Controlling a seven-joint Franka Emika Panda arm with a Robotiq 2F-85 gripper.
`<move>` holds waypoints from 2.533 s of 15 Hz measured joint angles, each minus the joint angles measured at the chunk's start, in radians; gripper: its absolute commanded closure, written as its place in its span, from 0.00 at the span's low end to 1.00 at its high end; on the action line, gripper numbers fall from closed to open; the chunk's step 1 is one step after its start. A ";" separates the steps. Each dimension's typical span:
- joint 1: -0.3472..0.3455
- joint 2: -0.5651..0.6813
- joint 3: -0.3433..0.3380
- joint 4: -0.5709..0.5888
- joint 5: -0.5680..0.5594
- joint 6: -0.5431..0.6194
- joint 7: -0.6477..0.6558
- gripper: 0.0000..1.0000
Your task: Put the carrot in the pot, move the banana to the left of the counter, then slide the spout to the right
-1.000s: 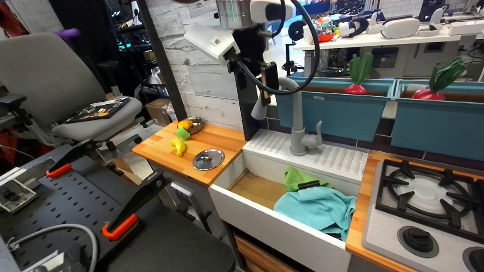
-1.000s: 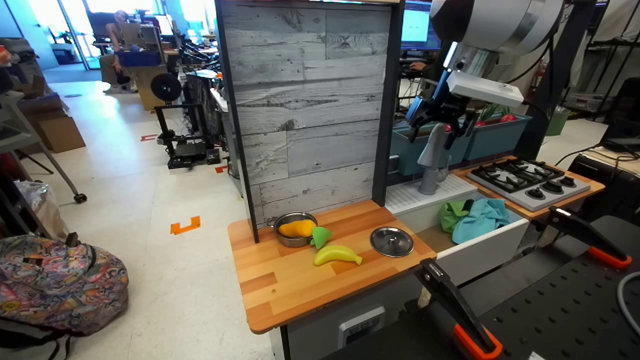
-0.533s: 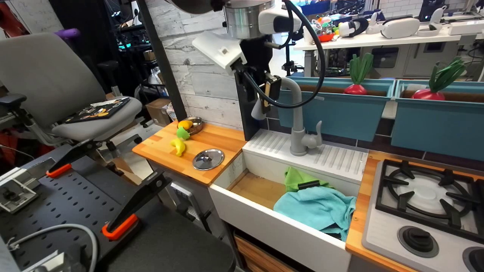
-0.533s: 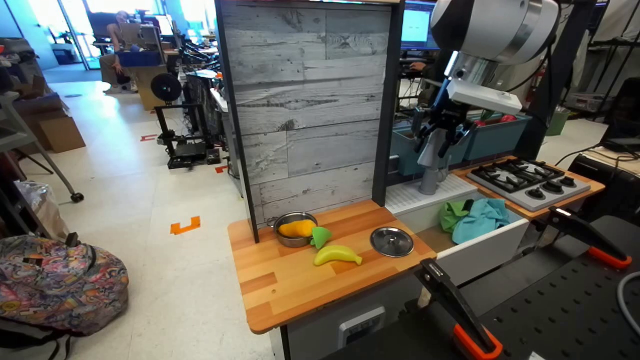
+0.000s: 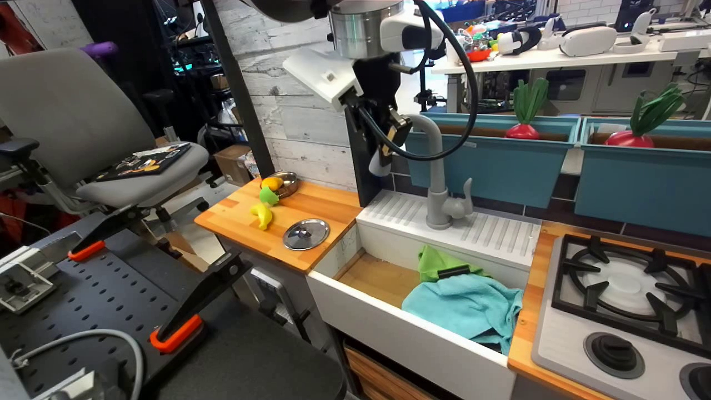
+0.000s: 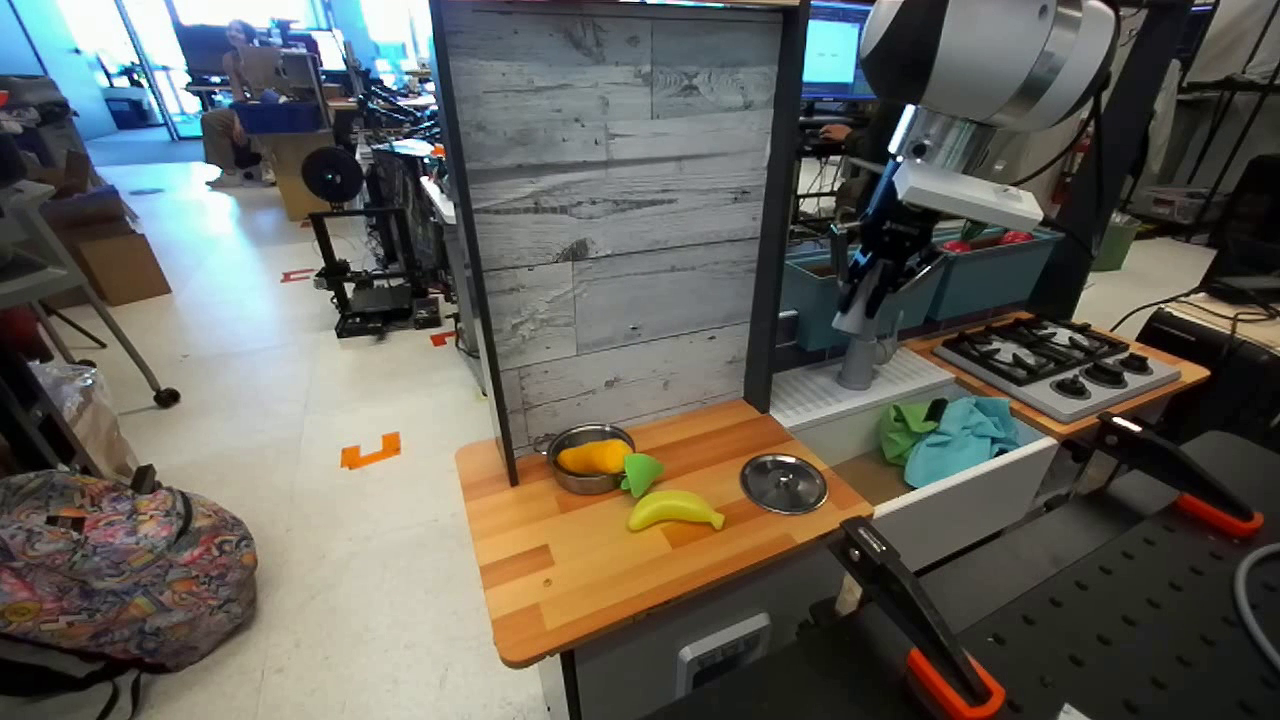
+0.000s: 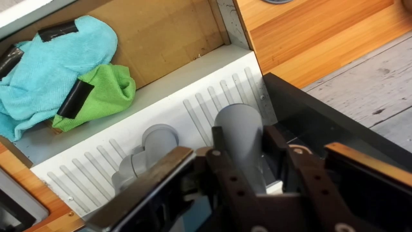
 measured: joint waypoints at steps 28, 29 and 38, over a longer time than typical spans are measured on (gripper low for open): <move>-0.194 -0.053 -0.019 -0.223 -0.009 0.034 -0.314 0.38; -0.198 -0.052 -0.022 -0.230 -0.010 0.034 -0.319 0.36; -0.159 -0.104 -0.003 -0.308 -0.054 0.034 -0.343 0.00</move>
